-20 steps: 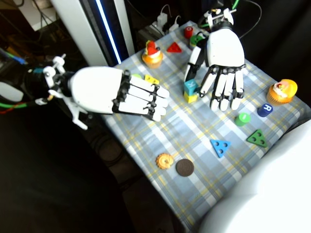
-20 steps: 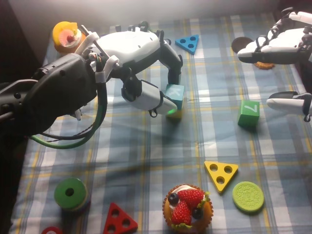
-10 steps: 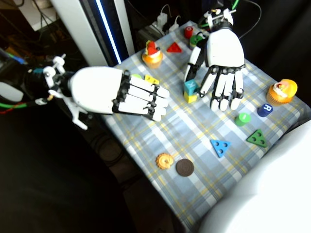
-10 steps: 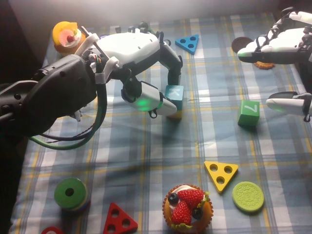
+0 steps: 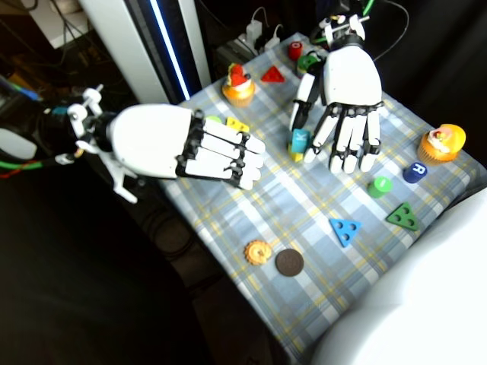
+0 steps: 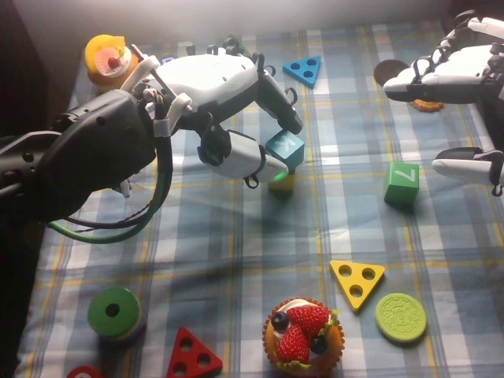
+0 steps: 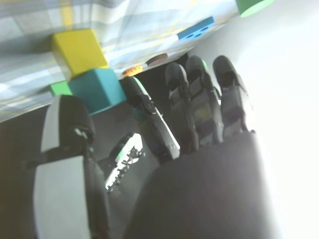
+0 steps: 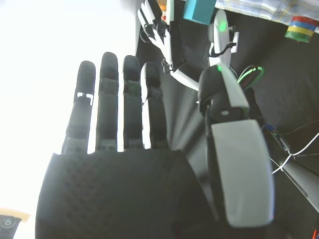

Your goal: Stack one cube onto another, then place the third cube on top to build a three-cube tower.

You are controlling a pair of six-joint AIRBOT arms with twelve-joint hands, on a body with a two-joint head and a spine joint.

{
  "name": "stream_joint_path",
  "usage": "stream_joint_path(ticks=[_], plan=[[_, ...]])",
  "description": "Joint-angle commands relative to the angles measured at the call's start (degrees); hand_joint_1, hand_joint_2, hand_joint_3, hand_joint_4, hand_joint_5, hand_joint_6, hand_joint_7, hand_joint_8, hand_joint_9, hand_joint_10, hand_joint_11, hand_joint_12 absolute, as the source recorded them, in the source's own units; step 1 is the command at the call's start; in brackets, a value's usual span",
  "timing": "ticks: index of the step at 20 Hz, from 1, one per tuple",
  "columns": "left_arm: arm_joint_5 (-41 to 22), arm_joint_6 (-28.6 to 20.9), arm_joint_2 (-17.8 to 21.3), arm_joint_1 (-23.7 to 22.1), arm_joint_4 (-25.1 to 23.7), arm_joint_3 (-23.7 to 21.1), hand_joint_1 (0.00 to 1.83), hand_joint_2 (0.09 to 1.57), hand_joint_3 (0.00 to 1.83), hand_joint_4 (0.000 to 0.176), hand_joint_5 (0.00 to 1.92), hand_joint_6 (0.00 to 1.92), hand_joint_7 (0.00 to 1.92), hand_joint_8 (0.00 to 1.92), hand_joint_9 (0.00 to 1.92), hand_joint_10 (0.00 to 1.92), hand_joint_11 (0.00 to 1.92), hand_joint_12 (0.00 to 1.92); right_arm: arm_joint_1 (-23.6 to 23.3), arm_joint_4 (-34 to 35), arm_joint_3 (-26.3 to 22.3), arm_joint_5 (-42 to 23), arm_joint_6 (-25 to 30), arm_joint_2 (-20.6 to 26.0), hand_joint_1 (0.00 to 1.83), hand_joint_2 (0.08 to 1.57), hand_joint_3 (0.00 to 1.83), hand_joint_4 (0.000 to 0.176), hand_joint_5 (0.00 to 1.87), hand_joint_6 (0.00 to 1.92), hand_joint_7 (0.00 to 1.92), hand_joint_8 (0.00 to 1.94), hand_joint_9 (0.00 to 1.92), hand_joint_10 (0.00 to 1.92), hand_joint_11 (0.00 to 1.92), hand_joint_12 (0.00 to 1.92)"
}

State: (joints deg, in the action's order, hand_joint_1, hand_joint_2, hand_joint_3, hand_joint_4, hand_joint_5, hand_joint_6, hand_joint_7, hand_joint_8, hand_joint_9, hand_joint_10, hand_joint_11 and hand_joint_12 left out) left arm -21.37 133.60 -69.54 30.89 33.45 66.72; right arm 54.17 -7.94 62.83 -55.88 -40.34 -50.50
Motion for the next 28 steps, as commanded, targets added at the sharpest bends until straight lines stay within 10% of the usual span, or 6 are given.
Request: stream_joint_path(ticks=[1, 9, 12, 18, 28], plan=[[-5.1, -0.2, -0.2, -0.4, -1.0, 0.2, 0.86, 1.01, 0.0, 0.176, 0.87, 0.0, 0.49, 0.0, 0.37, 0.0, 0.0, 0.5, -0.3, 1.6, 0.2, -6.8, 0.4, -0.2, 0.66, 1.22, 0.0, 0.0, 0.47, 0.0, 0.52, 0.0, 0.49, 0.0, 0.02, 1.0], [-10.1, -1.1, 2.7, 0.6, -2.4, -3.8, 0.74, 0.91, 0.0, 0.176, 0.26, 0.0, 0.29, 0.0, 0.27, 0.0, 0.0, 0.58, -0.2, 1.6, 0.2, -6.7, 0.4, -0.4, 0.61, 1.19, 0.0, 0.0, 0.44, 0.0, 0.5, 0.0, 0.47, 0.0, 0.02, 1.01], [-19.0, -13.7, 10.5, 2.2, -11.8, -11.4, 0.61, 0.86, 0.0, 0.176, 0.03, 0.0, 0.06, 0.0, 0.04, 0.0, 0.0, 0.05, -0.2, 2.7, 0.2, -6.8, 0.4, -1.0, 0.56, 1.09, 0.0, 0.0, 0.39, 0.0, 0.46, 0.0, 0.42, 0.0, 0.0, 0.98], [-38.4, -24.3, 25.2, 12.4, -15.7, -23.5, 0.5, 0.82, 0.0, 0.176, 0.0, 0.0, 0.01, 0.0, 0.02, 0.01, 0.1, 0.04, -0.3, 3.5, 0.3, -2.9, -0.7, -3.6, 0.67, 0.92, 0.0, 0.0, 0.33, 0.0, 0.32, 0.0, 0.35, 0.01, 0.0, 1.12], [-46.4, -26.2, 28.6, 18.9, -12.4, -27.1, 0.64, 0.8, 0.0, 0.176, 0.0, 0.0, 0.01, 0.0, 0.01, 0.0, 0.0, 0.0, -4.5, 7.2, 3.7, 9.5, -10.0, -8.9, 0.81, 0.91, 0.0, 0.0, 0.57, 0.01, 0.35, 0.01, 0.29, 0.0, 0.0, 0.84]])
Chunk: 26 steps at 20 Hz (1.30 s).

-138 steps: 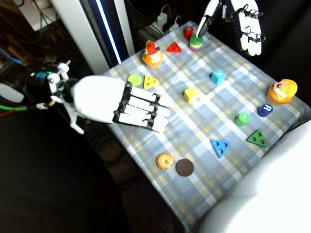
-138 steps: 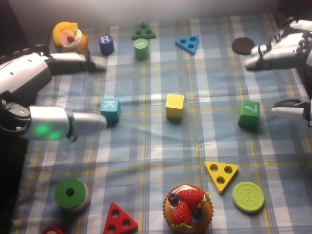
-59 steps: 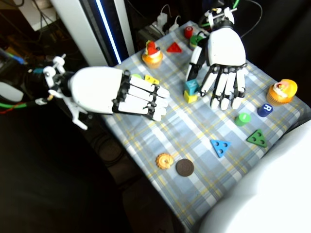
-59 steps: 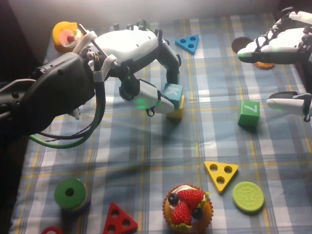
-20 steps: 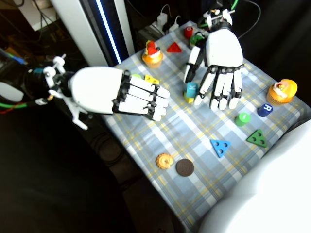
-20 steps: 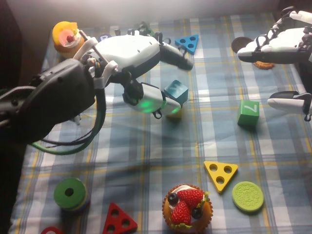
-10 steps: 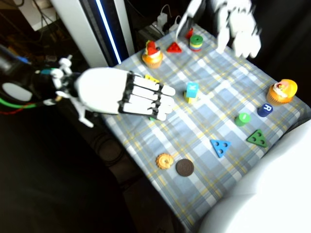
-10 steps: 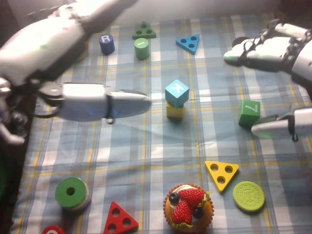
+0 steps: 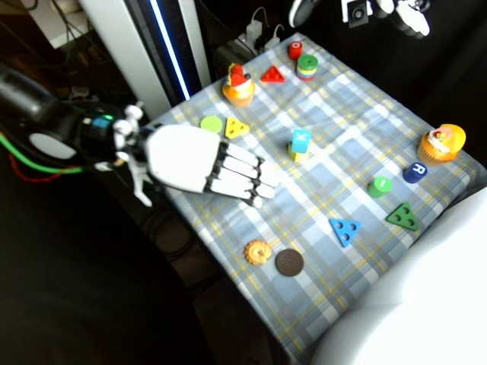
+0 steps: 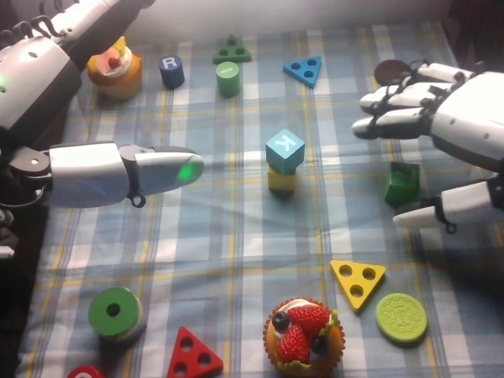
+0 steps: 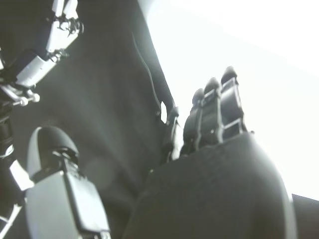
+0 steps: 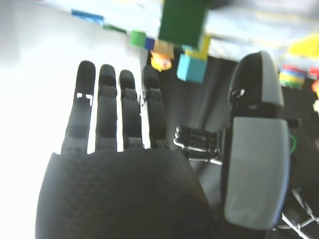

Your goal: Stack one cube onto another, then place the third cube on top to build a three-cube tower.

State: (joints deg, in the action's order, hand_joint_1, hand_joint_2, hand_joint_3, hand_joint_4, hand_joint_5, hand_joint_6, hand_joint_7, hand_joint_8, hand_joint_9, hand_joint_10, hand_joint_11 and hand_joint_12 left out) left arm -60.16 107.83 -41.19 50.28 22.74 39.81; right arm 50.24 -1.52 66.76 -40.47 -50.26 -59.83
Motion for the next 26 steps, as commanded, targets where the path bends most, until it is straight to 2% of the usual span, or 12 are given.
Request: stream_joint_path(ticks=[1, 3, 6, 8, 11, 13, 14, 15, 16, 17, 21, 26], plan=[[-7.6, -0.4, 0.3, -0.4, -1.6, -0.2, 0.66, 0.8, 0.0, 0.176, 0.0, 0.0, 0.02, 0.01, 0.01, 0.0, 0.0, 0.0, -1.0, 1.0, 0.6, -4.9, -0.1, -0.2, 0.8, 0.93, 0.0, 0.0, 0.6, 0.01, 0.36, 0.0, 0.28, 0.0, 0.0, 0.78], [-7.8, -0.4, 0.2, -0.4, -1.4, -0.2, 0.67, 0.8, 0.0, 0.176, 0.0, 0.0, 0.02, 0.0, 0.01, 0.0, 0.0, 0.0, -1.3, 1.5, 1.6, -3.9, -0.1, -0.7, 0.82, 0.94, 0.0, 0.004, 0.64, 0.01, 0.37, 0.0, 0.28, 0.0, 0.0, 0.7], [-7.8, -0.4, 0.1, -0.2, -1.2, -0.2, 0.64, 0.81, 0.0, 0.176, 0.0, 0.0, 0.02, 0.0, 0.0, 0.0, 0.0, 0.0, -1.3, 2.2, 2.2, -3.4, -0.2, -0.8, 0.87, 0.93, 0.0, 0.025, 0.73, 0.02, 0.43, 0.01, 0.37, 0.02, 0.0, 0.94], [-7.8, -0.4, 0.0, 0.1, -0.9, -0.2, 0.64, 0.8, 0.0, 0.176, 0.0, 0.0, 0.04, 0.01, 0.0, 0.0, 0.0, 0.0, -1.4, 2.6, 2.3, -3.3, -0.3, -0.8, 0.94, 0.92, 0.0, 0.007, 0.8, 0.02, 0.49, 0.01, 0.43, 0.03, 0.0, 1.11], [-7.8, -0.4, -0.1, 0.3, -0.5, -0.2, 0.64, 0.8, 0.0, 0.176, 0.0, 0.0, 0.05, 0.01, 0.01, 0.0, 0.0, 0.0, -1.6, 2.6, 2.3, -3.3, -0.3, -0.8, 0.95, 0.96, 0.0, 0.027, 0.85, 0.02, 0.54, 0.01, 0.45, 0.01, 0.0, 0.95], [-7.7, -0.4, -0.2, 0.5, -0.4, -0.2, 0.66, 0.8, 0.0, 0.176, 0.0, 0.0, 0.05, 0.01, 0.01, 0.0, 0.0, 0.0, -1.6, 2.6, 2.3, -3.3, -0.3, -0.8, 1.02, 0.97, 0.0, 0.002, 0.95, 0.04, 0.61, 0.02, 0.5, 0.02, 0.0, 0.88], [-7.7, -0.4, -0.2, 0.6, -0.3, -0.2, 0.66, 0.8, 0.0, 0.176, 0.0, 0.0, 0.05, 0.01, 0.02, 0.01, 0.0, 0.0, -1.6, 2.6, 2.3, -3.3, -0.3, -0.8, 1.05, 1.03, 0.01, 0.141, 1.06, 0.64, 0.66, 0.02, 0.54, 0.03, 0.0, 1.04], [-7.7, -0.4, -0.2, 0.7, -0.2, -0.2, 0.66, 0.79, 0.0, 0.176, 0.0, 0.0, 0.05, 0.01, 0.02, 0.01, 0.0, 0.0, -1.6, 2.6, 2.3, -3.4, -0.3, -0.8, 1.06, 1.07, 0.0, 0.114, 1.04, 0.83, 0.7, 0.03, 0.57, 0.03, 0.0, 1.17], [-7.7, -0.4, -0.3, 0.8, 0.0, -0.2, 0.64, 0.8, 0.0, 0.176, 0.0, 0.0, 0.05, 0.01, 0.03, 0.01, 0.0, 0.0, -1.6, 2.6, 2.3, -3.4, -0.3, -0.8, 1.09, 1.08, 0.0, 0.027, 1.04, 0.87, 0.73, 0.03, 0.59, 0.04, 0.0, 1.28], [-7.7, -0.4, -0.3, 0.9, 0.1, -0.2, 0.63, 0.8, 0.0, 0.176, 0.0, 0.0, 0.05, 0.01, 0.03, 0.01, 0.0, 0.0, -1.7, 2.6, 2.3, -3.4, -0.3, -0.8, 1.11, 1.08, 0.0, 0.0, 1.04, 0.88, 0.74, 0.04, 0.6, 0.05, 0.0, 1.31], [-7.4, -0.4, -0.3, 1.1, 0.5, -0.2, 0.65, 0.79, 0.0, 0.176, 0.0, 0.0, 0.07, 0.01, 0.04, 0.01, 0.0, 0.0, -4.2, -1.4, 2.2, -4.7, 2.2, -0.5, 1.17, 1.06, 0.0, 0.0, 1.09, 0.81, 0.81, 0.04, 0.64, 0.06, 0.0, 1.27], [-6.8, -0.4, -0.2, 1.2, 1.0, 0.5, 0.59, 0.81, 0.0, 0.176, 0.01, 0.0, 0.06, 0.0, 0.03, 0.0, 0.05, 0.02, -14.4, -18.3, 6.6, -5.0, 16.0, -3.6, 1.16, 1.04, 0.0, 0.0, 1.14, 0.73, 0.81, 0.02, 0.61, 0.02, 0.0, 0.99]])
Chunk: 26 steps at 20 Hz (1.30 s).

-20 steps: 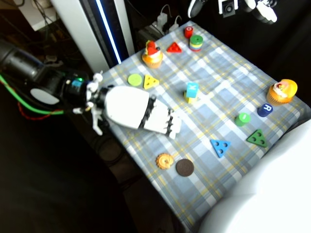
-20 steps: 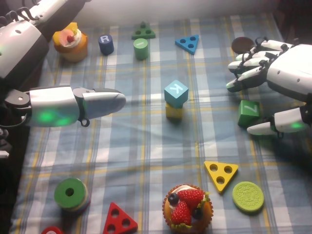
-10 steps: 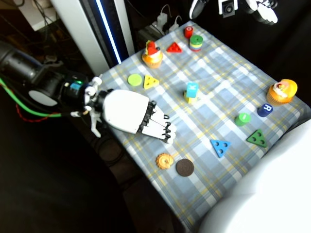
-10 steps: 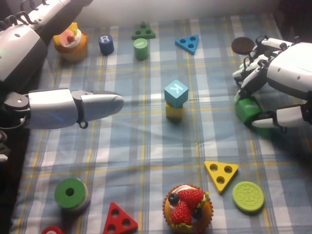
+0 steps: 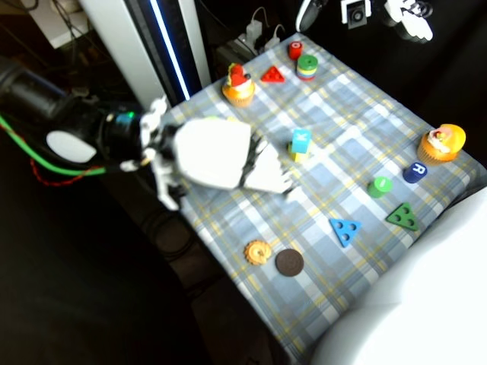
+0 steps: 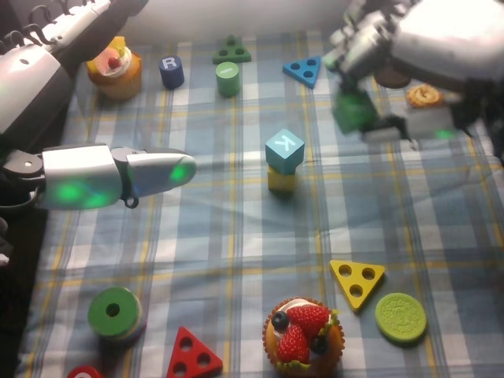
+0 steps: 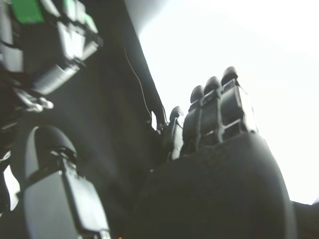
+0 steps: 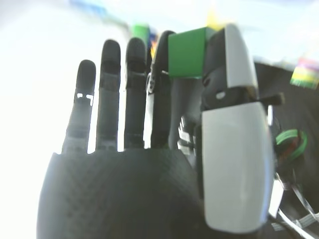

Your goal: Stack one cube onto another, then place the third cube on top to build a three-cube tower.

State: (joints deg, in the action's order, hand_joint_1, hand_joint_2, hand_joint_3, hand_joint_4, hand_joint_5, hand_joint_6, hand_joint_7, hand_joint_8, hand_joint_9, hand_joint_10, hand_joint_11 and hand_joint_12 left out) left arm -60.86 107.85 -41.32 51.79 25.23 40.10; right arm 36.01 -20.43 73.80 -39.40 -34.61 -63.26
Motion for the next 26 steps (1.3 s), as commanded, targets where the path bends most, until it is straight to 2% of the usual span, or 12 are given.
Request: stream_joint_path(ticks=[1, 3, 7, 18, 21, 24, 26], plan=[[-5.9, -0.4, -0.1, -0.3, -1.5, 0.3, 0.59, 0.82, 0.01, 0.176, 0.01, 0.0, 0.04, 0.0, 0.01, 0.0, 0.04, 0.02, -1.6, -2.2, 0.6, -5.8, 2.9, -1.2, 1.16, 1.04, 0.0, 0.0, 1.13, 0.74, 0.8, 0.01, 0.62, 0.02, 0.01, 1.05], [-5.7, -0.4, -0.2, -0.5, -1.7, 0.6, 0.64, 0.83, 0.01, 0.176, 0.02, 0.01, 0.01, 0.0, 0.0, 0.0, 0.02, 0.01, -4.6, -8.4, 3.4, -5.1, 8.9, -3.9, 1.15, 1.05, 0.0, 0.0, 1.12, 0.76, 0.77, 0.0, 0.59, 0.0, 0.01, 1.08], [-4.4, -0.4, -1.1, -1.4, -1.9, 1.6, 0.67, 0.82, 0.0, 0.176, 0.03, 0.0, 0.02, 0.0, 0.01, 0.0, 0.02, 0.01, -6.2, -13.4, 6.5, -4.1, 14.3, -6.9, 1.2, 1.02, 0.0, 0.0, 1.21, 0.59, 0.79, 0.01, 0.56, 0.0, 0.0, 1.03], [-3.7, -0.4, -1.1, -1.5, -1.3, 2.1, 0.68, 0.83, 0.0, 0.176, 0.02, 0.01, 0.02, 0.0, 0.02, 0.0, 0.02, 0.02, -7.3, -16.8, 6.9, -3.3, 15.0, -8.6, 1.2, 1.02, 0.0, 0.0, 1.19, 0.62, 0.73, 0.0, 0.49, 0.0, 0.0, 0.77], [-3.8, -0.4, -1.1, -1.5, -1.2, 2.1, 0.69, 0.82, 0.0, 0.176, 0.02, 0.0, 0.02, 0.0, 0.01, 0.0, 0.0, 0.0, -7.3, -17.3, 6.9, -3.3, 15.2, -8.7, 1.19, 1.02, 0.0, 0.0, 1.19, 0.62, 0.71, 0.0, 0.49, 0.0, 0.0, 0.77], [-3.8, -0.4, -1.1, -1.6, -1.2, 2.1, 0.66, 0.82, 0.0, 0.176, 0.01, 0.0, 0.02, 0.0, 0.0, 0.0, 0.0, 0.0, -7.3, -17.5, 6.9, -3.2, 15.2, -8.9, 1.19, 1.02, 0.0, 0.0, 1.2, 0.61, 0.7, 0.0, 0.49, 0.0, 0.0, 0.85], [-3.7, -0.4, -1.1, -1.6, -1.2, 2.1, 0.65, 0.82, 0.0, 0.176, 0.0, 0.0, 0.03, 0.0, 0.0, 0.0, 0.0, 0.0, -7.3, -17.7, 6.8, -3.1, 15.2, -8.9, 1.19, 1.02, 0.0, 0.0, 1.19, 0.61, 0.68, 0.0, 0.47, 0.0, 0.0, 0.83]])
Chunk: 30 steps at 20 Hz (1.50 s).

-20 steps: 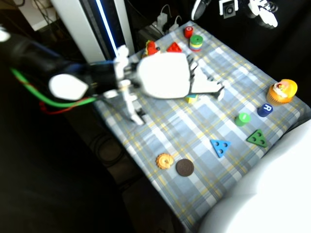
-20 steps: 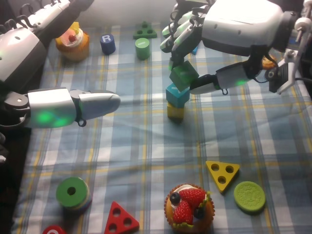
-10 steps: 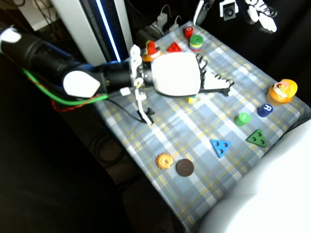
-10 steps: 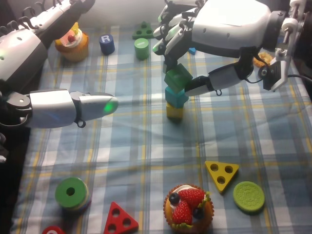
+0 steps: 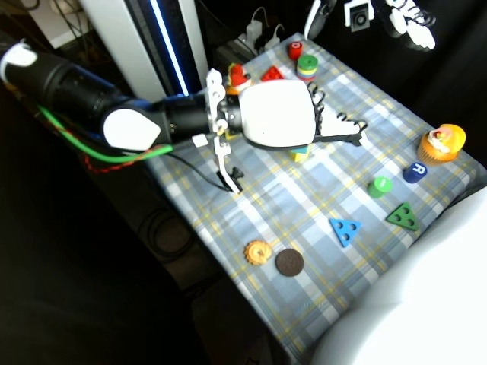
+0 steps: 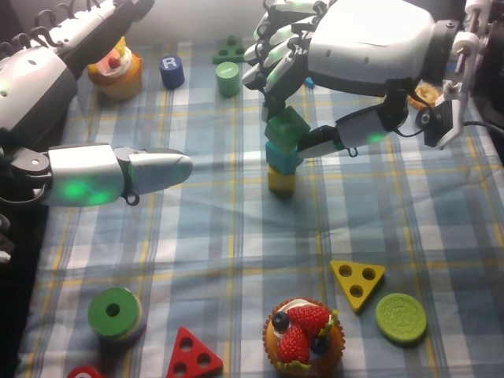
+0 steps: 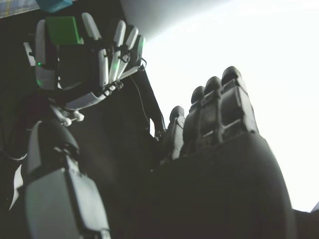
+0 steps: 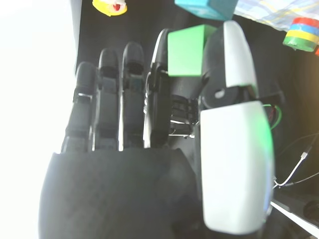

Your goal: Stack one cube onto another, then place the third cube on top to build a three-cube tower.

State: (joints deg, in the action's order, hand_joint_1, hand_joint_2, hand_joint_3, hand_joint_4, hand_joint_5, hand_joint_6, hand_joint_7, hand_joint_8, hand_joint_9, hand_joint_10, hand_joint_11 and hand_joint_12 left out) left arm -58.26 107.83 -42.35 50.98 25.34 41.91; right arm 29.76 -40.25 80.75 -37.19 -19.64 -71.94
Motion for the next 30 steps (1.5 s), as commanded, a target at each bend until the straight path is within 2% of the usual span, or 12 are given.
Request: stream_joint_path(ticks=[1, 4, 8, 9, 11, 20, 23, 24, 26, 28, 29, 30], plan=[[-6.3, -0.4, -0.1, -0.8, -1.4, 0.3, 0.65, 0.82, 0.0, 0.176, 0.01, 0.0, 0.04, 0.01, 0.0, 0.0, 0.0, 0.0, -1.0, 2.1, -0.2, -5.3, 0.3, -0.2, 1.19, 1.02, 0.0, 0.0, 1.19, 0.62, 0.68, 0.0, 0.48, 0.0, 0.0, 0.88], [-6.3, -0.4, -0.1, -0.8, -1.4, 0.2, 0.68, 0.81, 0.0, 0.176, 0.02, 0.0, 0.02, 0.0, 0.02, 0.01, 0.08, 0.04, -1.0, 2.0, -0.2, -5.0, 0.3, -0.2, 1.16, 1.03, 0.0, 0.0, 1.16, 0.67, 0.67, 0.0, 0.49, 0.01, 0.0, 0.91], [-6.4, -0.4, -0.1, -0.9, -1.7, 0.2, 0.71, 0.82, 0.0, 0.176, 0.03, 0.01, 0.01, 0.0, 0.02, 0.0, 0.05, 0.03, -1.0, 2.0, -0.2, -4.7, 0.3, -0.2, 1.14, 1.05, 0.0, 0.0, 1.11, 0.76, 0.66, 0.0, 0.48, 0.0, 0.0, 0.93], [-6.5, -0.4, -0.1, -0.9, -1.7, 0.2, 0.72, 0.81, 0.0, 0.176, 0.03, 0.01, 0.01, 0.0, 0.02, 0.0, 0.02, 0.02, -1.0, 2.0, -0.2, -4.6, 0.3, -0.2, 1.12, 0.96, 0.0, 0.0, 0.97, 0.36, 0.65, 0.01, 0.47, 0.01, 0.0, 0.87], [-6.5, -0.4, -0.1, -0.9, -1.8, 0.2, 0.72, 0.8, 0.0, 0.176, 0.04, 0.01, 0.03, 0.01, 0.03, 0.01, 0.04, 0.02, -1.0, 2.0, -0.2, -4.5, 0.3, -0.2, 1.11, 0.94, 0.0, 0.0, 0.99, 0.07, 0.64, 0.0, 0.46, 0.0, 0.0, 0.85], [-6.3, -0.4, -0.2, -1.0, -1.9, 0.1, 0.68, 0.81, 0.0, 0.176, 0.03, 0.0, 0.02, 0.0, 0.02, 0.0, 0.04, 0.04, -1.0, 1.8, 0.0, -3.7, 0.3, -0.4, 1.13, 0.91, 0.0, 0.0, 0.94, 0.0, 0.68, 0.0, 0.53, 0.01, 0.01, 0.98], [-6.3, -0.4, -0.2, -1.0, -1.9, 0.1, 0.67, 0.81, 0.0, 0.176, 0.02, 0.0, 0.04, 0.01, 0.03, 0.01, 0.05, 0.05, -1.0, 2.1, -0.2, -3.8, 0.3, -0.3, 1.06, 0.89, 0.0, 0.0, 0.75, 0.0, 0.56, 0.0, 0.46, 0.0, 0.0, 1.02], [-6.4, -0.4, -0.2, -1.0, -1.8, 0.1, 0.68, 0.8, 0.0, 0.176, 0.02, 0.0, 0.05, 0.01, 0.04, 0.01, 0.05, 0.06, -1.0, 2.3, -0.3, -3.9, 0.3, -0.3, 1.04, 0.88, 0.0, 0.0, 0.56, 0.0, 0.42, 0.0, 0.37, 0.0, 0.0, 0.95], [-6.6, -0.4, -0.2, -1.0, -1.7, 0.1, 0.68, 0.8, 0.0, 0.176, 0.01, 0.0, 0.05, 0.01, 0.04, 0.01, 0.07, 0.07, -1.1, 2.6, -0.5, -4.2, 0.3, 0.2, 1.05, 0.86, 0.0, 0.003, 0.41, 0.0, 0.32, 0.0, 0.29, 0.0, 0.0, 0.87], [-7.2, -0.4, -0.2, -1.0, -1.6, -0.1, 0.7, 0.8, 0.0, 0.176, 0.02, 0.0, 0.06, 0.01, 0.05, 0.01, 0.07, 0.07, -1.1, 3.9, -1.2, -5.7, 0.3, 1.5, 1.03, 0.83, 0.0, 0.029, 0.25, 0.0, 0.21, 0.0, 0.23, 0.0, 0.0, 0.8], [-7.9, -0.9, -0.1, -1.0, -1.6, -0.2, 0.68, 0.8, 0.0, 0.176, 0.03, 0.01, 0.07, 0.01, 0.04, 0.0, 0.05, 0.07, -1.1, 5.2, -2.0, -7.3, 0.2, 1.8, 0.95, 0.82, 0.0, 0.034, 0.16, 0.0, 0.16, 0.0, 0.19, 0.0, 0.0, 0.76], [-8.8, -2.8, -0.1, -0.9, -1.9, -0.1, 0.67, 0.8, 0.0, 0.176, 0.03, 0.01, 0.07, 0.01, 0.03, 0.0, 0.04, 0.06, -1.1, 7.2, -2.8, -9.0, -0.2, 3.0, 0.91, 0.82, 0.0, 0.027, 0.13, 0.0, 0.15, 0.0, 0.17, 0.0, 0.0, 0.72]])
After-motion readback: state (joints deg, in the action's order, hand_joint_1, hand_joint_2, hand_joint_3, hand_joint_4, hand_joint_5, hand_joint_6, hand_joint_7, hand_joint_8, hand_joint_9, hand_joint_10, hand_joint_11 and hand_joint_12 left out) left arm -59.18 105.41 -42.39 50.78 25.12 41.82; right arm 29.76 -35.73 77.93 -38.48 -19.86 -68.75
